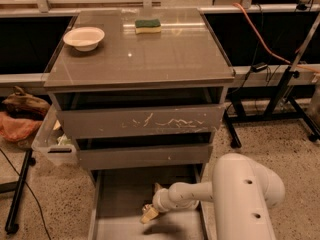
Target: Pick orange can from bottom drawer and place on counter
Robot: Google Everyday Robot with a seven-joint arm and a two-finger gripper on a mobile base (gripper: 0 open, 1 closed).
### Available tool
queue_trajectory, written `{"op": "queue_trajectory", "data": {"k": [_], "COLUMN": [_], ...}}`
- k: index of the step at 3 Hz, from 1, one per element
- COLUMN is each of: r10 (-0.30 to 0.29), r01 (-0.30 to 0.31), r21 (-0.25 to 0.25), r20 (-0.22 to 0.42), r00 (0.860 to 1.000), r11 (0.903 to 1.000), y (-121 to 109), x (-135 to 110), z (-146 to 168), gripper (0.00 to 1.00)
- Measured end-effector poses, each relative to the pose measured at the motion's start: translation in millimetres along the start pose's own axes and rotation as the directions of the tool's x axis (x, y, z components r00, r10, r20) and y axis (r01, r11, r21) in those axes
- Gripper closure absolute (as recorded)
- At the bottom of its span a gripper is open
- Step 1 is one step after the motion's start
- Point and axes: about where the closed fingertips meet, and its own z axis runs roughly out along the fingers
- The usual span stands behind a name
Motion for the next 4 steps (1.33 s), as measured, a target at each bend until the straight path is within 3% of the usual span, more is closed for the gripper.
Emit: {"op": "queue_trajectory", "data": {"k": [1, 2, 4], "r10": [-0.008, -0.011, -0.011], "r01": [0.008, 0.013, 0.013], "r21": [-0.009, -0.047, -0.051], "r20": [0.028, 0.058, 0.03], "r00": [1.0, 0.998, 0.999], "r11": [0.9999, 0.9988, 0.9986], "y": [2, 1, -1], "x": [7, 16, 23], "z": [-2, 15, 20], "gripper": [0.0, 0.0, 0.0]}}
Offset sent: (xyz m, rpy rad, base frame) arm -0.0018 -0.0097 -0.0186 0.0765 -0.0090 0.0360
